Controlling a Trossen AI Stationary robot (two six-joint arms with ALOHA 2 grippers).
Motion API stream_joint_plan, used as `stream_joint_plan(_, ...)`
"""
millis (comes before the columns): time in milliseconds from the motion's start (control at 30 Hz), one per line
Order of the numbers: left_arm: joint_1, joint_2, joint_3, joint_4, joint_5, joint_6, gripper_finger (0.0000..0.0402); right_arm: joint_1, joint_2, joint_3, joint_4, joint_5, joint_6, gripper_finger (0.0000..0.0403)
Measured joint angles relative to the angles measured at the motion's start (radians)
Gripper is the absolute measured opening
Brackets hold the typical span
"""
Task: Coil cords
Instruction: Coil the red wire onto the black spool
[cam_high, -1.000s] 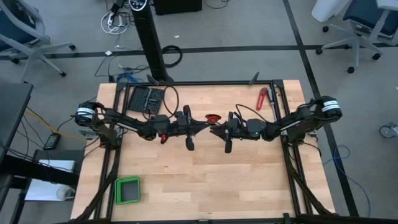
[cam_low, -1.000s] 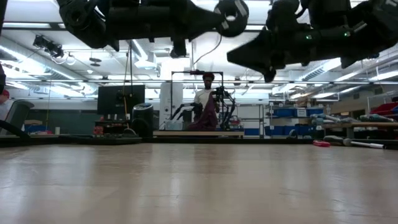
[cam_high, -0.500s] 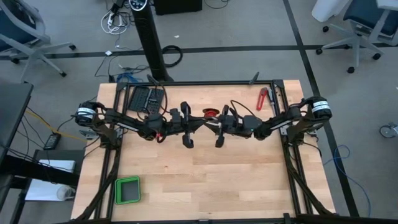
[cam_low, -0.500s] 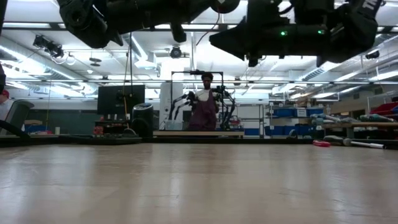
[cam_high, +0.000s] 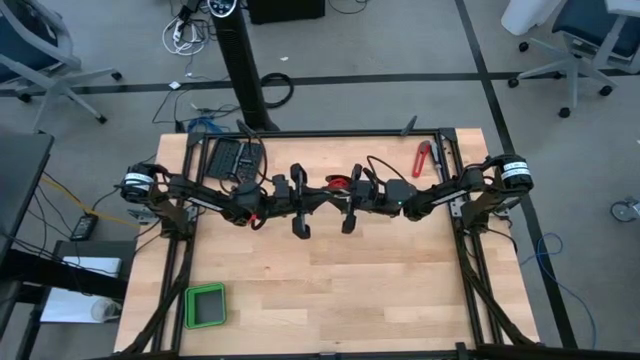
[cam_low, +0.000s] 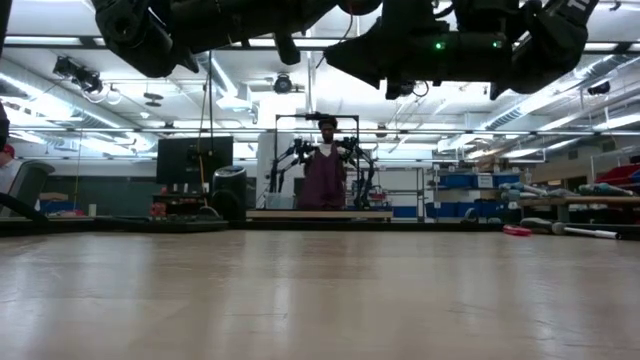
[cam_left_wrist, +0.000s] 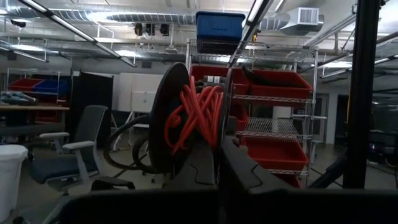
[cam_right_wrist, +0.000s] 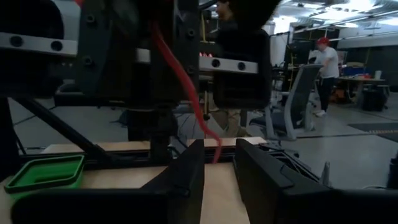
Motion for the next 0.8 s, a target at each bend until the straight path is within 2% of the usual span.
stream_joint_plan(200, 0.000, 0.000, 0.000, -0.002, 0.004, 0.000, 0.0001, -0.001, 0.000, 0.012, -0.012, -0.003, -0.006, 0.0084)
stream_joint_plan(400, 0.000, 0.000, 0.000, -0.004, 0.008, 0.002, 0.0001, -0.001, 0.000, 0.012, -0.012, -0.003, -0.006, 0.0009)
stream_joint_plan(667, 0.000, 0.000, -0.001, -0.028, 0.026, -0.005, 0.0001, 0.000, -0.020, -0.021, -0.067, 0.004, 0.030, 0.0002)
stream_joint_plan(800, 0.001, 0.000, -0.002, -0.123, 0.029, -0.030, 0.0001, 0.012, -0.085, -0.082, -0.123, 0.007, 0.061, 0.0001)
